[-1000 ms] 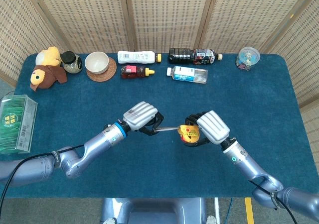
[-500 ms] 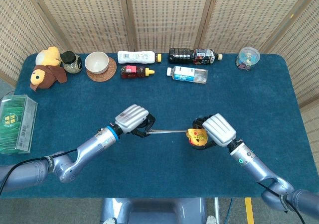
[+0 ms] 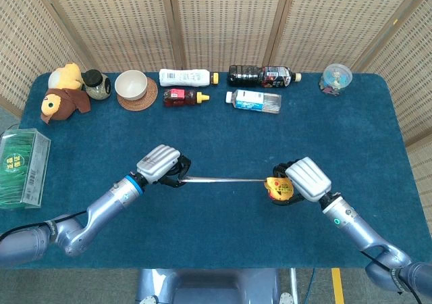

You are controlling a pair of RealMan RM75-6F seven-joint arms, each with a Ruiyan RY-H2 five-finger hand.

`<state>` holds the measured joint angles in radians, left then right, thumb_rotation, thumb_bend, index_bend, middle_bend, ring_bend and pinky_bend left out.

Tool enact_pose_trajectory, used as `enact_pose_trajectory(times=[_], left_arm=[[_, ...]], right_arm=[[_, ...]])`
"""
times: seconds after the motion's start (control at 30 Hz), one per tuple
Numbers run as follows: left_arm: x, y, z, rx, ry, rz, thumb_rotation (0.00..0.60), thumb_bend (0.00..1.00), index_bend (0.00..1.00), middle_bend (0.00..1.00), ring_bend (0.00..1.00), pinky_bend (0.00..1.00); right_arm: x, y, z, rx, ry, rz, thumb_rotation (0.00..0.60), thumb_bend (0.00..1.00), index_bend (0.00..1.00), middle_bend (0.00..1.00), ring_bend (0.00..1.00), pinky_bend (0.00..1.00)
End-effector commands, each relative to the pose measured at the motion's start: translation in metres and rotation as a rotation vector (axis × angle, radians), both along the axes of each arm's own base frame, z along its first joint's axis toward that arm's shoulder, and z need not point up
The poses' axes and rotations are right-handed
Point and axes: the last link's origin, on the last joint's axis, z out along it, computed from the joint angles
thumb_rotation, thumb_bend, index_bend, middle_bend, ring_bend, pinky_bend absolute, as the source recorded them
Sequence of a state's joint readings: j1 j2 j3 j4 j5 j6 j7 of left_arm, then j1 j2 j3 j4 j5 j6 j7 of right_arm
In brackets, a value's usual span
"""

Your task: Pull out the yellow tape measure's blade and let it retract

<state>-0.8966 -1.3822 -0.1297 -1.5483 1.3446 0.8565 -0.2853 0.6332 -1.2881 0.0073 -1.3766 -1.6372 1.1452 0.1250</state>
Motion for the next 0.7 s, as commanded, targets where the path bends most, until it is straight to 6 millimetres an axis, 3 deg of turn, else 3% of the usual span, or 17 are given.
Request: enact_pose_trajectory(times=[0.03, 0.7], left_arm=[[-0.011, -0.001, 0.004, 0.008, 0.009, 0.019, 0.581, 0.40, 0.75, 1.00, 1.00, 0.90], [-0.081, -0.010, 0.036, 0.050, 0.088, 0.139, 0.583, 0.40, 0.75, 1.00, 1.00, 0.90]], right_arm=[[-0.004, 0.001, 0.002, -0.003, 0.013, -0.007, 0.389, 0.18, 0.58, 0.62, 0.63, 0.66], [-0.034, 0.010, 0.010, -0.002, 0.100, -0.037, 0.387, 0.18, 0.58, 0.62, 0.63, 0.66]])
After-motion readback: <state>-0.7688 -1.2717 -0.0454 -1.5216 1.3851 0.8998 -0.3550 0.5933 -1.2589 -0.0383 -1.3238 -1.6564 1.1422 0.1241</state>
